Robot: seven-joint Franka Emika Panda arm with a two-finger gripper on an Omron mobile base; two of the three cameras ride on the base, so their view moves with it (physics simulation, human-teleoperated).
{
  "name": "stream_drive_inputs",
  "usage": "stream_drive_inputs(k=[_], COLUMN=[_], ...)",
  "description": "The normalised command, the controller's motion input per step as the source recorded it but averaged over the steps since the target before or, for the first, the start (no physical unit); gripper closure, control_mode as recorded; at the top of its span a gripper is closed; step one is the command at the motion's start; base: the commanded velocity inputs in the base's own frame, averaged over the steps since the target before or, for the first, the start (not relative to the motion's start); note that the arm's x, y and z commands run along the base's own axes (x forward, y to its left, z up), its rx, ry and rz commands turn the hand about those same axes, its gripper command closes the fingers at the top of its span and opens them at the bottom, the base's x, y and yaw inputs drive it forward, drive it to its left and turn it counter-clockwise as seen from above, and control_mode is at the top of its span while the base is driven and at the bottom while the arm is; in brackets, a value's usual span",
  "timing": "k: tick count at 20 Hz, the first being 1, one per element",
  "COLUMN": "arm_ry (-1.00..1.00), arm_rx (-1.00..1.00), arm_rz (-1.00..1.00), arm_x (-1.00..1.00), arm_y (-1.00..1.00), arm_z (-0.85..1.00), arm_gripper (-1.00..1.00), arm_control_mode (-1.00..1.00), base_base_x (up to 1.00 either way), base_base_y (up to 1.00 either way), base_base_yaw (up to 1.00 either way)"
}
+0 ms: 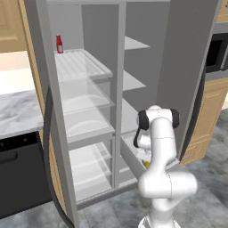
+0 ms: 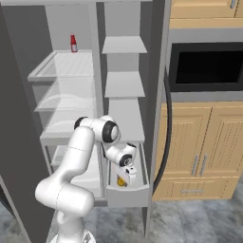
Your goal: Take the lemon and mango from the fridge shelf and place them in the freezer drawer to begin freezing them.
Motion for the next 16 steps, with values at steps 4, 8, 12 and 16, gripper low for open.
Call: stream_drive_inputs(k=[4,8,12,16], arm_ry=[0.03,0.01,0.01,0.00], arm_rx=[0.00,0.00,0.00,0.00], arm_rz=[0.00,0.00,0.00,0.00], arm_x=[0.00,-0.05,-0.33,-0.39], arm_y=[-0.02,-0.01,0.00,0.00], arm_z=[-0.37,-0.39,-0.43,-0.07], arm_gripper=[1.00,1.00,-1.00,-1.00], arm_control_mode=[-1.00,-1.00,-1.00,-1.00], base_base_x=[0.00,0.00,0.00,0.00], base_base_y=[0.00,0.00,0.00,0.00], base_base_yaw=[0.00,0.00,0.00,0.00])
